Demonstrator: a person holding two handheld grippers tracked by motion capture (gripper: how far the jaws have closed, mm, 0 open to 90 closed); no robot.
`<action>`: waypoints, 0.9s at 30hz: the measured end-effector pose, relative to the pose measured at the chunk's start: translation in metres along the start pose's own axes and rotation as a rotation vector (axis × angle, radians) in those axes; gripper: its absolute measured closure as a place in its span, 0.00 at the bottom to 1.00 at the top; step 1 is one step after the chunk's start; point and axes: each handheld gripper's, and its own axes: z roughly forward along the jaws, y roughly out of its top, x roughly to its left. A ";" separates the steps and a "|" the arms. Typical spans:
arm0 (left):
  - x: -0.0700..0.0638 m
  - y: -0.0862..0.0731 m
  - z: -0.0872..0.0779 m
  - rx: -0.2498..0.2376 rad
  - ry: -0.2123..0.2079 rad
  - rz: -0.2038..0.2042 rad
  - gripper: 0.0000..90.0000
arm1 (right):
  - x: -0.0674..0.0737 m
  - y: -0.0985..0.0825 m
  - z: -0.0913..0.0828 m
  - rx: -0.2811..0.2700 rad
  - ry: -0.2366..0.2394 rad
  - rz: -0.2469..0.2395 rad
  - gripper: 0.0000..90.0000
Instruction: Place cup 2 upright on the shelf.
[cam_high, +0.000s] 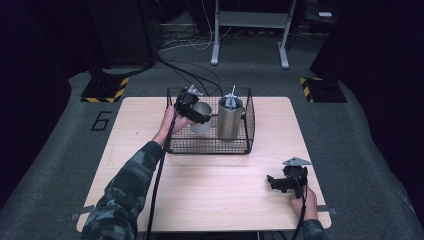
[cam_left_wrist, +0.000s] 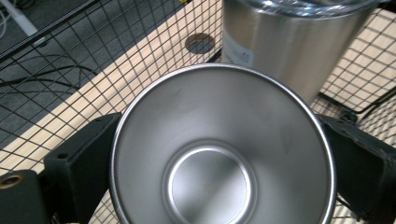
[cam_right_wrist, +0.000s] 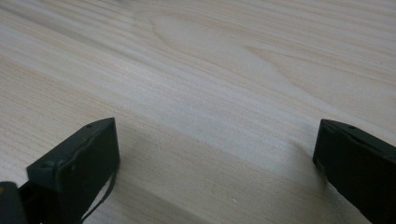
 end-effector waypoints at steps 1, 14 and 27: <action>0.001 -0.001 0.001 0.000 -0.004 -0.010 0.07 | 0.000 0.000 0.000 0.000 0.000 0.000 0.00; 0.002 -0.005 0.014 0.035 0.011 -0.037 0.07 | 0.000 0.000 0.000 0.000 0.002 -0.001 0.00; 0.001 -0.011 0.033 0.072 0.006 -0.050 0.07 | 0.001 0.000 0.000 0.000 0.005 -0.003 0.00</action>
